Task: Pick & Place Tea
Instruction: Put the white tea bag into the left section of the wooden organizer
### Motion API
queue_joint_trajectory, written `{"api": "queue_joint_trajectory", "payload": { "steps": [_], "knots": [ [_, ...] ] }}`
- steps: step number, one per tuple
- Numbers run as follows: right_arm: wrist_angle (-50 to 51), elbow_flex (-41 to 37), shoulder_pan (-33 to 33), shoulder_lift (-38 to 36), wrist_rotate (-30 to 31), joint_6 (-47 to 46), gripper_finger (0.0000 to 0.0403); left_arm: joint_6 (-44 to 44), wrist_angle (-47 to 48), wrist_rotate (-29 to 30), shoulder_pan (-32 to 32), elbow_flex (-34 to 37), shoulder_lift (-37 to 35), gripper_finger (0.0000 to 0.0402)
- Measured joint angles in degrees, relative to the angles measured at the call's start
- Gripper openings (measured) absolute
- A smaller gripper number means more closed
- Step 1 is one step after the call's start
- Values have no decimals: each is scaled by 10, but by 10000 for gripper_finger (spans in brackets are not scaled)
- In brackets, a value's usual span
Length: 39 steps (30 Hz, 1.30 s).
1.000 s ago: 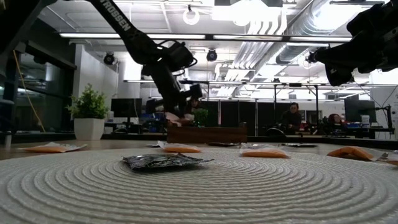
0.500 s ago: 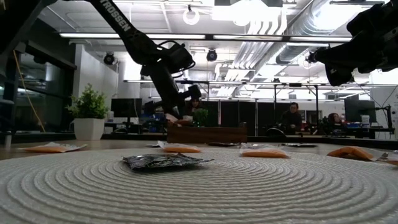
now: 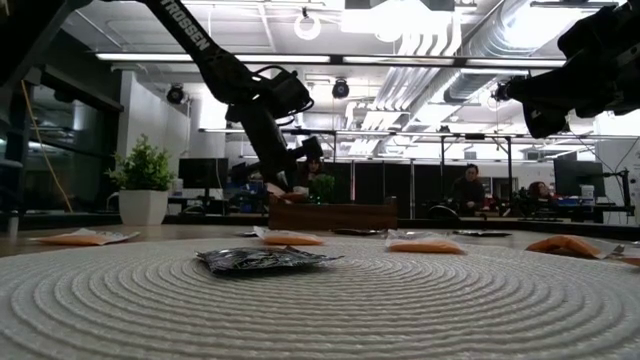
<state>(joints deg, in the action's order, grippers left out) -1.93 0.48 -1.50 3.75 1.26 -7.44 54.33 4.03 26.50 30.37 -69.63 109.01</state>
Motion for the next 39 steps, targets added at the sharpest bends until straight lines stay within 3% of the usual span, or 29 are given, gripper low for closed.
{"api": "queue_joint_trajectory", "payload": {
  "steps": [18,29,39],
  "knots": [
    [0,0,0,0,0,0,12,-24,10,-4,0,1,0,95],
    [0,0,0,0,0,0,12,-113,9,26,0,1,-10,98],
    [0,0,0,0,0,0,12,-226,54,-13,0,1,-85,98]
  ]
}}
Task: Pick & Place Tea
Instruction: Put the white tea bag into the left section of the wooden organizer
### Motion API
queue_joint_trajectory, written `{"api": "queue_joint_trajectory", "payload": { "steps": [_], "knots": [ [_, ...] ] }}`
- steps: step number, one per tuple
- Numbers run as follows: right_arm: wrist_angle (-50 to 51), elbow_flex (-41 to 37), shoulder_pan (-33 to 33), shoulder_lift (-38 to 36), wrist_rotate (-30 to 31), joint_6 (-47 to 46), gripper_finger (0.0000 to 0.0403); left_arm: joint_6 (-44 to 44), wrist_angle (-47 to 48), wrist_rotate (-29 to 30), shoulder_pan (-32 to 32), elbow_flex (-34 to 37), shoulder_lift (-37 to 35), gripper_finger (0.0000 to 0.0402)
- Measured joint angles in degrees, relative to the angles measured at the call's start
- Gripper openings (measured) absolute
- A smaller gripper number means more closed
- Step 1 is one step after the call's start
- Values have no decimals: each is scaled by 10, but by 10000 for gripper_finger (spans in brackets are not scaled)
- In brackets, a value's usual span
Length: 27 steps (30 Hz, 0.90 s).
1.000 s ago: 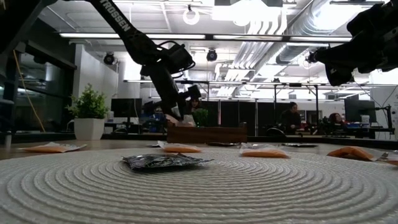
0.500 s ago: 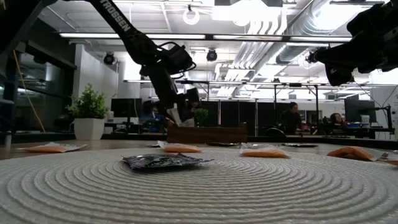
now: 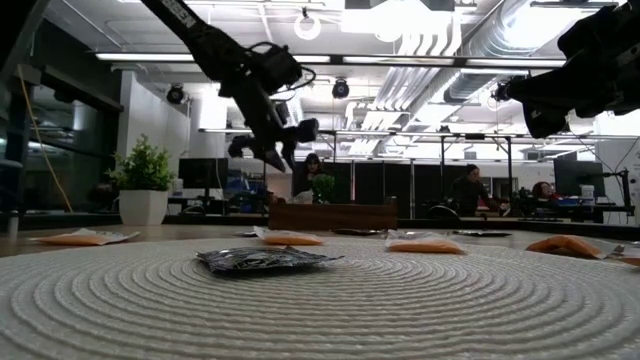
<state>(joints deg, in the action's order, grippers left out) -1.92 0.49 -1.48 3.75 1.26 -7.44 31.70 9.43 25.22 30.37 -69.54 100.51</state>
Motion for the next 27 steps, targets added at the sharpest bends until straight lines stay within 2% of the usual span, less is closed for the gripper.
{"api": "queue_joint_trajectory", "payload": {
  "steps": [6,14,19,23,27],
  "knots": [
    [0,0,0,0,0,0,12,-37,92,-36,-6,0,-68,98],
    [0,0,0,0,0,0,12,-170,245,-56,-43,15,-163,98],
    [0,0,0,0,0,0,12,-193,337,-133,-69,75,-225,101],
    [0,0,0,0,0,0,12,-179,372,-180,-97,133,-277,134],
    [0,0,0,0,0,0,12,-167,399,-226,-122,184,-322,196]
  ]
}}
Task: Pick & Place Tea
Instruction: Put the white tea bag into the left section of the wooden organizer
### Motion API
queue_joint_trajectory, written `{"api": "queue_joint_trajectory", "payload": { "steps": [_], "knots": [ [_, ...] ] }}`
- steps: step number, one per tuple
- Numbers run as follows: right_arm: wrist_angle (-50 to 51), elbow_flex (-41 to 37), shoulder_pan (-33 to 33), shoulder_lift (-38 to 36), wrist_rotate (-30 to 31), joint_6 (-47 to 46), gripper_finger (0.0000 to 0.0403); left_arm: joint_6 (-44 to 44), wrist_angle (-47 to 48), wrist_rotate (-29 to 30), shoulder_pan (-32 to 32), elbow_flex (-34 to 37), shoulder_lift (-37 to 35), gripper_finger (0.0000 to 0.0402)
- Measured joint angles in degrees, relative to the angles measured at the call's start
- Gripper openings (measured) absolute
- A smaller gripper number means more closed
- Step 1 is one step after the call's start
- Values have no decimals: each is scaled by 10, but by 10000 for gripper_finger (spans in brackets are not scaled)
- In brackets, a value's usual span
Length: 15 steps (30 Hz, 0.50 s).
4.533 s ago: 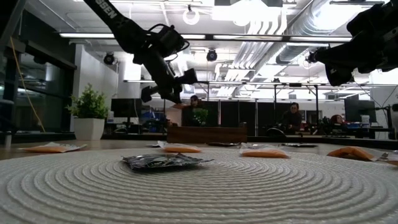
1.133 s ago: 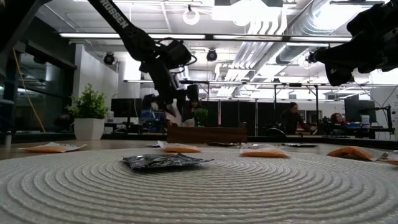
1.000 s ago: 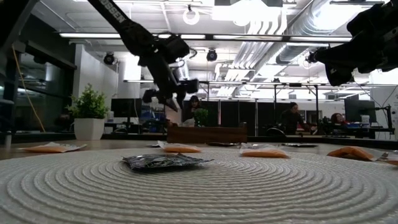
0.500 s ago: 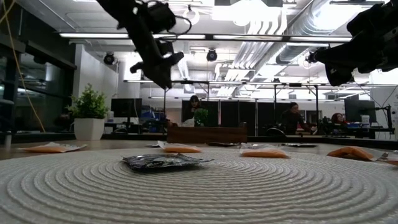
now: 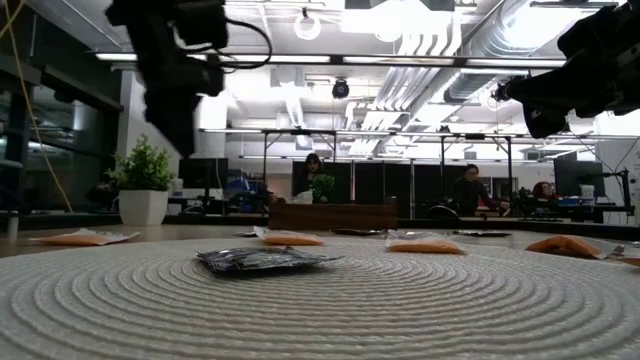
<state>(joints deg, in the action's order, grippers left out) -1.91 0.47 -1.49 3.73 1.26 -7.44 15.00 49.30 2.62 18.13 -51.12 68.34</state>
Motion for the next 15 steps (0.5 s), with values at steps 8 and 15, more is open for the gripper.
{"api": "queue_joint_trajectory", "payload": {
  "steps": [8,15],
  "knots": [
    [0,0,0,0,0,0,12,32,24,-125,-26,78,-15,288],
    [0,0,0,0,0,0,12,87,25,-128,-51,103,9,291]
  ]
}}
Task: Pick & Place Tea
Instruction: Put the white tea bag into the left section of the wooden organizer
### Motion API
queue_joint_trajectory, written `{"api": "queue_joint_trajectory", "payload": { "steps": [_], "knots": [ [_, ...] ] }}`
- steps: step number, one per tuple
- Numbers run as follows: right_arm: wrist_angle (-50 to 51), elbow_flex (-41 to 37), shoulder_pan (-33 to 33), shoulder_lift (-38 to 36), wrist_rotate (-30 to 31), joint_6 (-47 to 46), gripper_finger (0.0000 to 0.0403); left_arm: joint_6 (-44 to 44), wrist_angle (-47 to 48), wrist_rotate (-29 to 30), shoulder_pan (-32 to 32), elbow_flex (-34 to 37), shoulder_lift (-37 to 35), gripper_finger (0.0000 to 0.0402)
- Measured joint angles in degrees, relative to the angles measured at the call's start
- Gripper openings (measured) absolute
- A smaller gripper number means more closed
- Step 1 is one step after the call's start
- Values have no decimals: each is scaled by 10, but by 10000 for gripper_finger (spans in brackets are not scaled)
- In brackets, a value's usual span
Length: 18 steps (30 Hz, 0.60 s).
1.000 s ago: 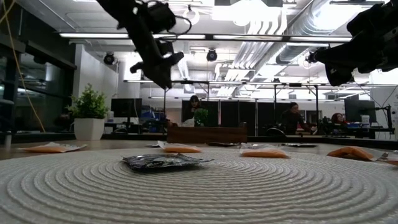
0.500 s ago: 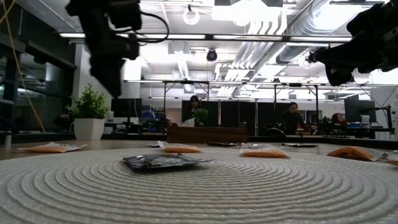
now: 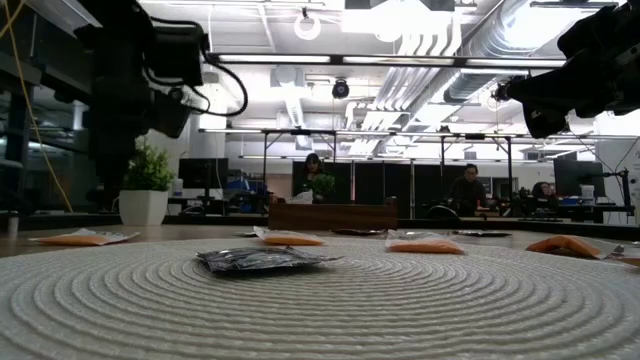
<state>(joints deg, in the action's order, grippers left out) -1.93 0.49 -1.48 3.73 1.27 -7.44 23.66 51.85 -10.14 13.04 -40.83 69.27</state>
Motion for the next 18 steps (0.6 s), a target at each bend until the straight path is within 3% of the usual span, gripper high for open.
{"api": "queue_joint_trajectory", "payload": {
  "steps": [18],
  "knots": [
    [0,0,0,0,0,0,12,106,-36,12,-74,13,76,291]
  ]
}}
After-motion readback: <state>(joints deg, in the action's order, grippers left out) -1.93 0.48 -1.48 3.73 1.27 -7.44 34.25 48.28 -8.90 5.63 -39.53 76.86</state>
